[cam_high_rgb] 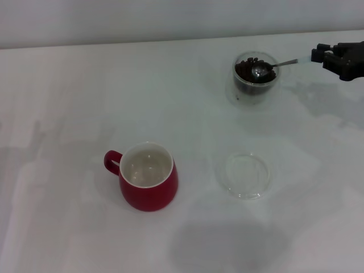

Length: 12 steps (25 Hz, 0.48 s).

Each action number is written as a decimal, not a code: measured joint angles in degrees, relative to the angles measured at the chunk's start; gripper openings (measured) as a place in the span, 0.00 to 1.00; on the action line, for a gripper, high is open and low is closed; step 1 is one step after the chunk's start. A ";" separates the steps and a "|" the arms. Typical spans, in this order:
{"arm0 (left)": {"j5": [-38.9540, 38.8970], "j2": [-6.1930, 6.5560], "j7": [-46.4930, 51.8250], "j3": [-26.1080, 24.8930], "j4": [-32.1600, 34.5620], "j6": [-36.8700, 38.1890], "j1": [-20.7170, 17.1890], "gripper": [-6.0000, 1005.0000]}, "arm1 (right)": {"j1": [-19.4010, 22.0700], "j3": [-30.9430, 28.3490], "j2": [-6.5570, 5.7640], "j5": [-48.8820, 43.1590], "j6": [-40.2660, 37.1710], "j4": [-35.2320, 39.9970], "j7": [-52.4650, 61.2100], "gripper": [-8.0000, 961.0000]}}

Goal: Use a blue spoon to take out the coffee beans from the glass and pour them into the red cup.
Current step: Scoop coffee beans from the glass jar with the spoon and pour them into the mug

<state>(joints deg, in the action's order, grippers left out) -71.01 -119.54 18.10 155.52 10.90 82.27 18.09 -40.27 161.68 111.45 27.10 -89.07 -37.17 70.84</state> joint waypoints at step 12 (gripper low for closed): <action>-1.04 0.00 0.00 -0.05 -0.19 -0.08 0.46 0.89 | -1.71 0.12 0.35 -3.11 0.99 -0.03 2.62 0.17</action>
<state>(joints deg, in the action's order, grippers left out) -72.05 -119.54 18.11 155.47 10.71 82.20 18.55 -41.99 161.81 111.80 23.99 -88.08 -37.19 73.46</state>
